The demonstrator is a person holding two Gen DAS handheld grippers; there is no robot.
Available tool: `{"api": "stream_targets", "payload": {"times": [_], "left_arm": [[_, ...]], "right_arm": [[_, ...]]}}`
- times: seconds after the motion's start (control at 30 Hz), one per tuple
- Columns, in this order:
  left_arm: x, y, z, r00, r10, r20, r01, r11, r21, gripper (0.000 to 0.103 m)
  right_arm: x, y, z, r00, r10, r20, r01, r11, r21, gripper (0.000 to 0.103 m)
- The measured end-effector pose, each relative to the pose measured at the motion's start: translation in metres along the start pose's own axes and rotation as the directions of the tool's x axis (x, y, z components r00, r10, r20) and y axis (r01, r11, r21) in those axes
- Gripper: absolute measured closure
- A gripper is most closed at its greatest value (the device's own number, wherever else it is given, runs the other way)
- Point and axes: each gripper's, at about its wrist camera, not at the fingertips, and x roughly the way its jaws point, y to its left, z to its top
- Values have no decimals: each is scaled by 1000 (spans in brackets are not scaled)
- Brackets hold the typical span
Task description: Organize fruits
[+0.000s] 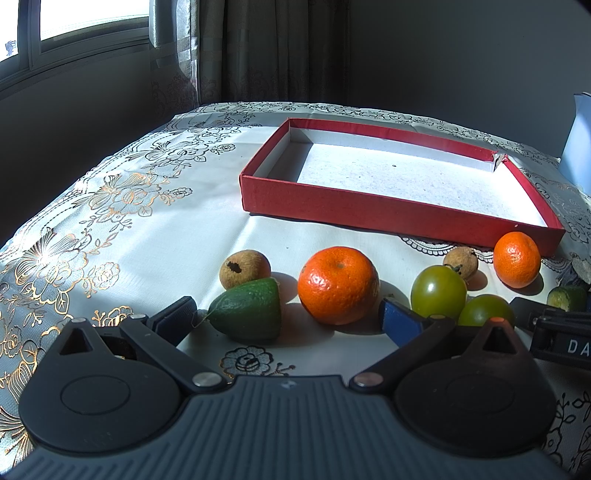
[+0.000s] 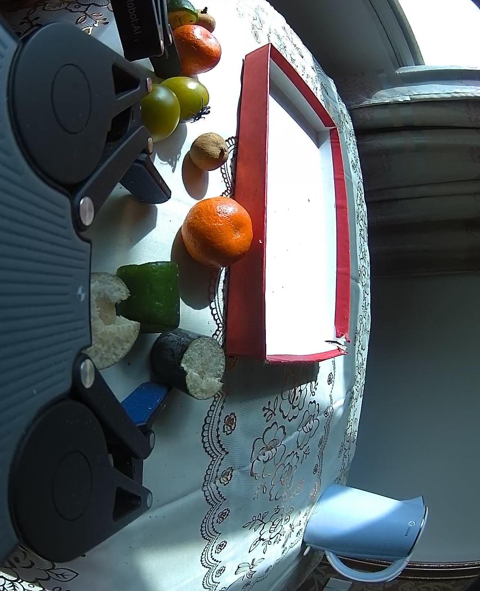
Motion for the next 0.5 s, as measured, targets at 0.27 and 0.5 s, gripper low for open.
{"api": "stream_targets", "payload": {"times": [0.27, 0.5], "left_arm": [[0, 0, 0, 1000, 0, 0, 0, 1000, 0, 0], [0, 0, 0, 1000, 0, 0, 0, 1000, 0, 0]], "right_arm": [[-1, 0, -1, 1000, -1, 2, 1, 1000, 0, 0], [-1, 0, -1, 1000, -1, 2, 1, 1000, 0, 0]]}}
